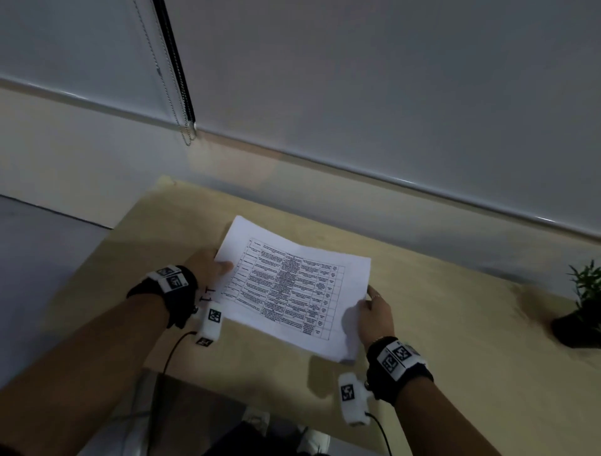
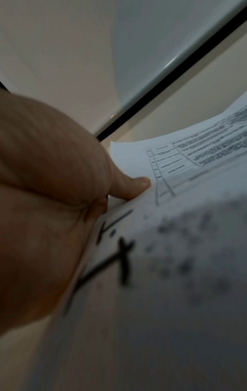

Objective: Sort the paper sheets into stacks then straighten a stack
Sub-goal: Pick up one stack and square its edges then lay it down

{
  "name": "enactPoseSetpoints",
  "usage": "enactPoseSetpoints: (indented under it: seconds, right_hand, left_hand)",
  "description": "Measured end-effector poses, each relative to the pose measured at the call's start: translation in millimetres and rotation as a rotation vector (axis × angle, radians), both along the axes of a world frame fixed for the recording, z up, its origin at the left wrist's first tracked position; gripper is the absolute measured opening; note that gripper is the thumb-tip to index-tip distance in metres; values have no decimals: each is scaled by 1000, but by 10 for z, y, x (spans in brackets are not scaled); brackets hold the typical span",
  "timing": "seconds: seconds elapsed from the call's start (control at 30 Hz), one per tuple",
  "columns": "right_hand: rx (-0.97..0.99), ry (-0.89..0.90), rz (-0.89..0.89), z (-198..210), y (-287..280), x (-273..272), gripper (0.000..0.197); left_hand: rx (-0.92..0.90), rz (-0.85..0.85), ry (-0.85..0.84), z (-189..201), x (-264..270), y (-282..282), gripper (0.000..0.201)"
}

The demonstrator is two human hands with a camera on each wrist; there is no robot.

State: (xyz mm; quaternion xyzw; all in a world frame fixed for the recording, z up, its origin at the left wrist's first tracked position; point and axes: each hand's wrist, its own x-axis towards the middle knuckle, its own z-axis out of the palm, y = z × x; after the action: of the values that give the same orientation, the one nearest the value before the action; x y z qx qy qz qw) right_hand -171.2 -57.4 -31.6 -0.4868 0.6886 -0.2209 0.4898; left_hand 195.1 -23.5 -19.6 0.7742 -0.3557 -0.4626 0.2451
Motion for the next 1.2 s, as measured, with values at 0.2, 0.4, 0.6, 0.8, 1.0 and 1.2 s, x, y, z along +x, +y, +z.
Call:
enactPoseSetpoints:
  seconds: [0.2, 0.4, 0.6, 0.8, 1.0, 1.2]
  right_hand:
    - [130, 266, 196, 38, -77, 380, 57]
    - [128, 307, 178, -140, -68, 477, 62]
    - [104, 121, 95, -164, -32, 640, 77]
    - [124, -10, -11, -219, 33, 691, 39]
    - [-100, -115, -91, 106, -19, 699, 29]
    - [-411, -143, -113, 357, 129, 653, 36]
  left_hand:
    - [116, -41, -190, -109, 61, 18, 51]
    - [35, -38, -184, -151, 107, 73, 50]
    - [-13, 87, -200, -135, 301, 29, 49]
    - [41, 0, -181, -148, 314, 114, 33]
    - [-322, 136, -100, 149, 90, 154, 28]
    - [-443, 124, -28, 189, 28, 335, 38]
